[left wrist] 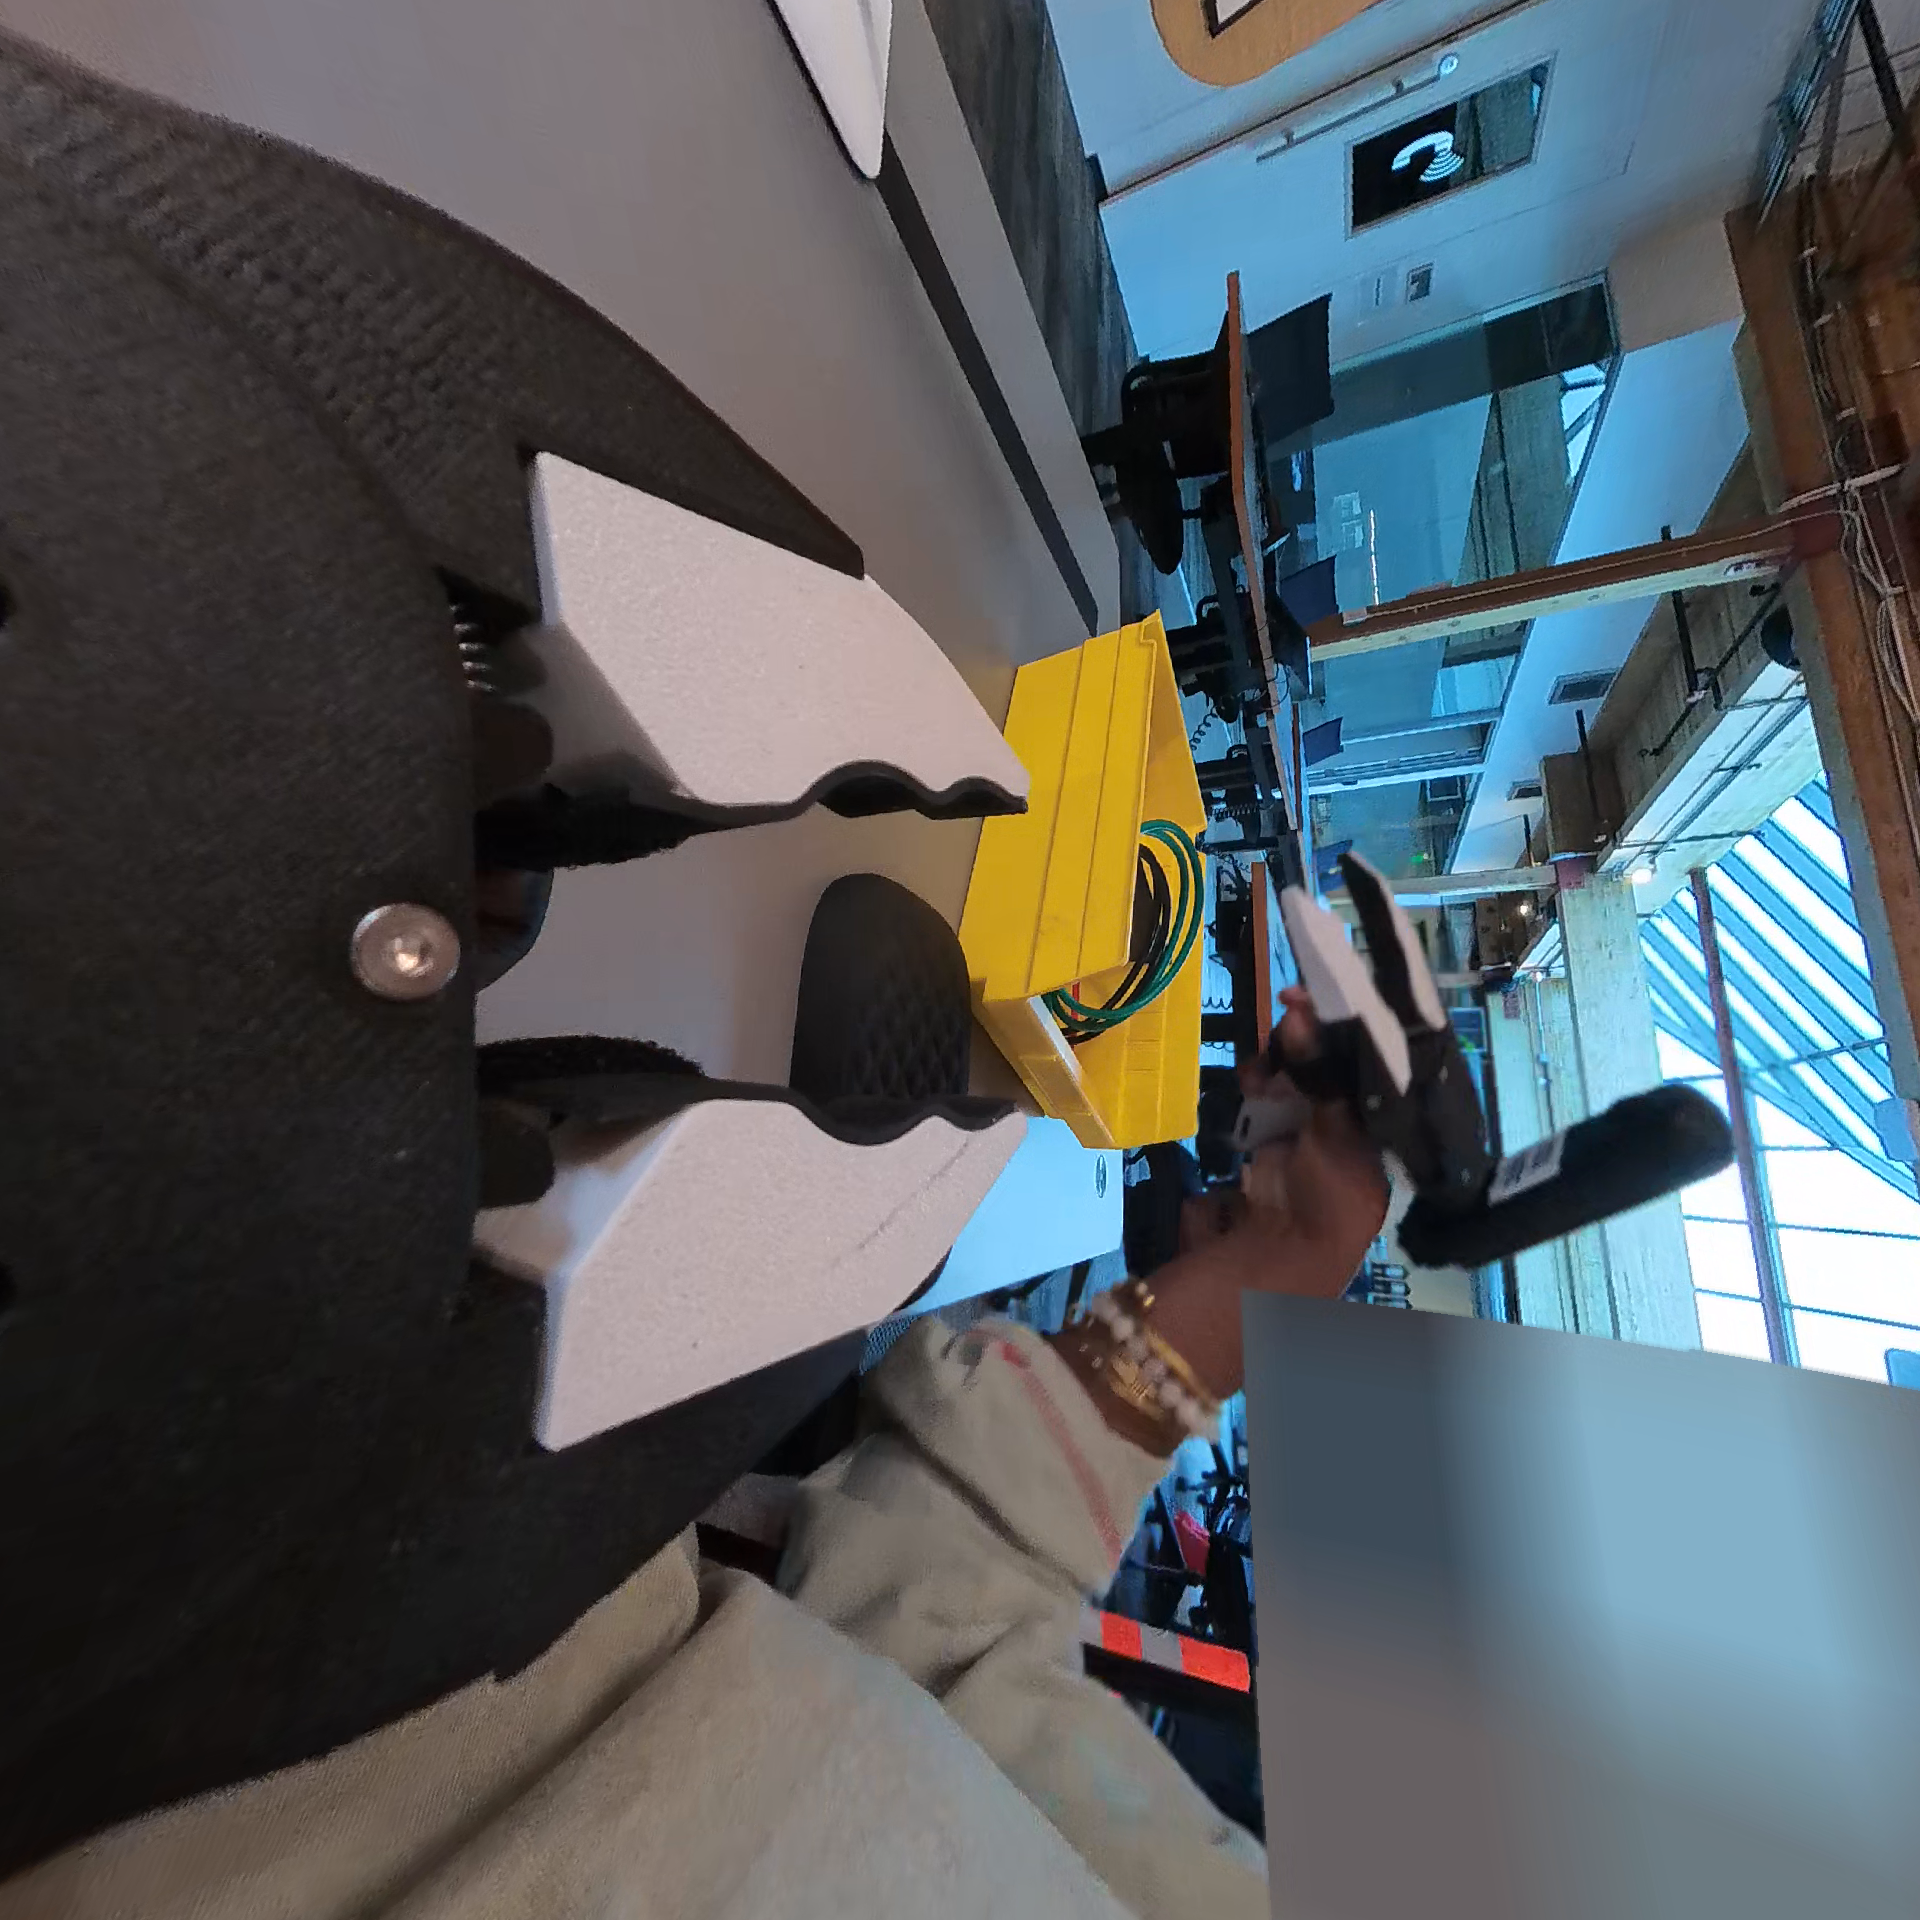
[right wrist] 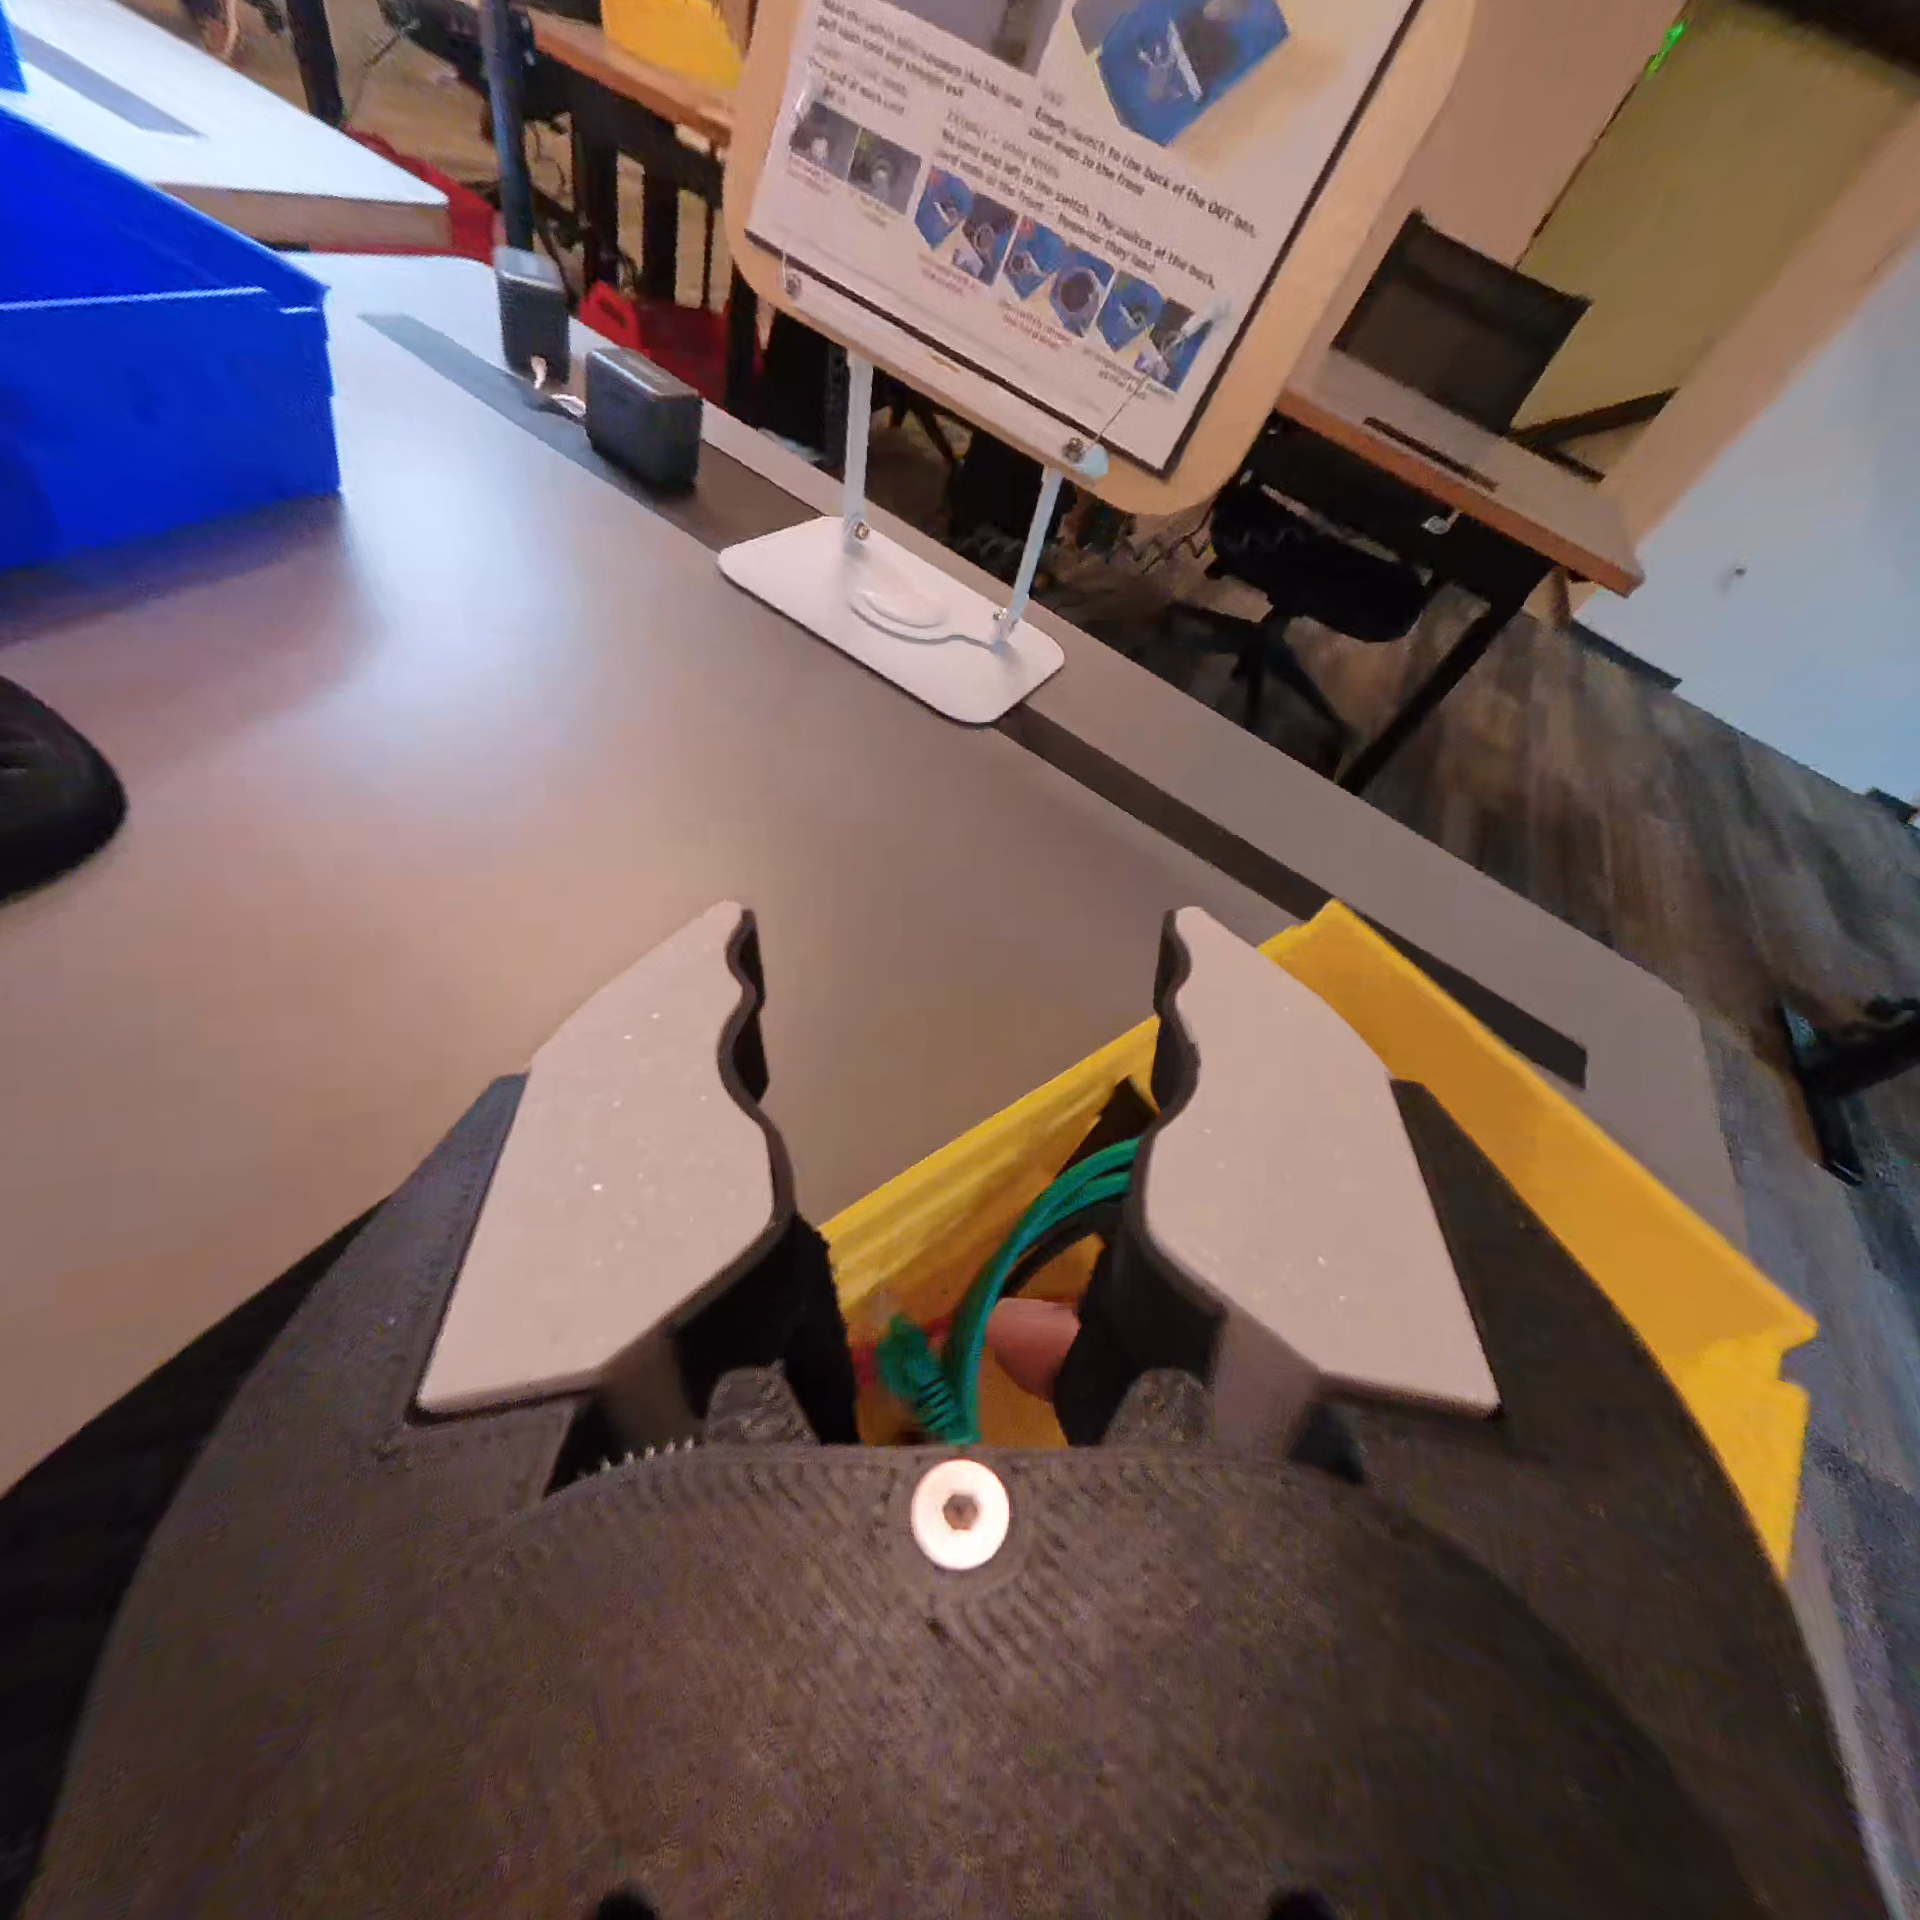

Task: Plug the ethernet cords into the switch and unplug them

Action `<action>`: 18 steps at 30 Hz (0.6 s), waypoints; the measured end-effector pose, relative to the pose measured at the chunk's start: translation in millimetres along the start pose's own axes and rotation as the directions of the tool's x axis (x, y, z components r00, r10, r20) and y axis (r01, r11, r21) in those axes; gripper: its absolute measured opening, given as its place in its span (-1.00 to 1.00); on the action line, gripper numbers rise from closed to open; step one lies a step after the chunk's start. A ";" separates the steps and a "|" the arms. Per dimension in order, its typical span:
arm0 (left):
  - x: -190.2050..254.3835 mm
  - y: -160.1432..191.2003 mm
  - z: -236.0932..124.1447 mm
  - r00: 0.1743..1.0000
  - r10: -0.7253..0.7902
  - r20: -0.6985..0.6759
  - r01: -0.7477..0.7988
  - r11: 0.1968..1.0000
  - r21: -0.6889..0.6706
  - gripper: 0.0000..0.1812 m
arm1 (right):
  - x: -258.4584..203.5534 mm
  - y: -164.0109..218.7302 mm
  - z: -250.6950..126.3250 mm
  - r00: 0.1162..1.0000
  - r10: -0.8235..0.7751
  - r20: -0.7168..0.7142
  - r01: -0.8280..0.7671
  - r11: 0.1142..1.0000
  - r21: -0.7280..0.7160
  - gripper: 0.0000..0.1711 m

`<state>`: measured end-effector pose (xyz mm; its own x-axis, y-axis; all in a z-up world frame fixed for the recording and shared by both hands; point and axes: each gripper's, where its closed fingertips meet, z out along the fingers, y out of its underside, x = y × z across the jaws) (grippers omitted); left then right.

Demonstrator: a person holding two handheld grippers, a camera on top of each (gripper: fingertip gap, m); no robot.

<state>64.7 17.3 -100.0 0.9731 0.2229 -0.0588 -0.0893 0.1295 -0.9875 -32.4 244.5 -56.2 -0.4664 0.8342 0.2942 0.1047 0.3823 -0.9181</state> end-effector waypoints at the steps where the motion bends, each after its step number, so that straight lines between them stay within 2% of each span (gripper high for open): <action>1: -0.1 -0.2 0.0 1.000 0.002 0.002 -0.002 1.000 0.001 -0.44 | -6.0 9.1 -5.1 0.999 0.021 -0.029 -0.022 1.000 -0.002 -0.14; 3: -3.3 -2.2 -0.9 1.000 0.012 0.027 -0.012 1.000 0.008 -0.43 | -12.1 39.9 -10.7 0.993 0.061 -0.103 -0.068 0.996 -0.064 -0.12; 6: -16.4 -9.0 -7.3 0.992 0.041 0.117 -0.042 0.999 0.005 -0.43 | -21.3 95.3 -10.8 0.982 0.100 -0.158 -0.134 0.967 -0.218 0.02; 8: -31.0 -16.5 -16.5 0.973 0.085 0.216 -0.083 0.996 -0.019 -0.43 | -23.8 122.4 -7.5 0.977 0.100 -0.188 -0.151 0.948 -0.279 0.06; 10: -53.0 -25.6 -33.4 0.919 0.156 0.362 -0.133 0.987 -0.087 -0.41 | -25.3 136.8 -1.2 0.977 0.084 -0.195 -0.143 0.939 -0.313 0.05; 12: -77.3 -33.6 -60.1 0.823 0.258 0.505 -0.159 0.960 -0.232 -0.35 | -24.4 139.4 7.0 0.976 0.061 -0.208 -0.128 0.937 -0.325 0.03; 15: -101.5 -35.8 -111.8 0.682 0.423 0.596 -0.090 0.858 -0.505 -0.14 | -23.8 136.4 15.5 0.974 0.007 -0.228 -0.081 0.946 -0.315 -0.16; 17: -107.1 -19.4 -147.2 0.658 0.466 0.592 0.046 0.759 -0.649 -0.06 | -25.7 134.3 21.9 0.975 0.013 -0.224 -0.081 0.952 -0.296 -0.28; 18: -105.6 -4.0 -163.0 0.679 0.452 0.578 0.133 0.699 -0.703 -0.06 | -29.5 133.8 26.0 0.979 0.015 -0.203 -0.075 0.953 -0.294 -0.38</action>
<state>-3.1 -164.3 -113.6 0.4972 0.7687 -0.4023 0.2160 -0.5588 -0.8007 -27.4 260.7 -194.6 -0.2770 0.9031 0.3282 0.3932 0.4181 -0.8189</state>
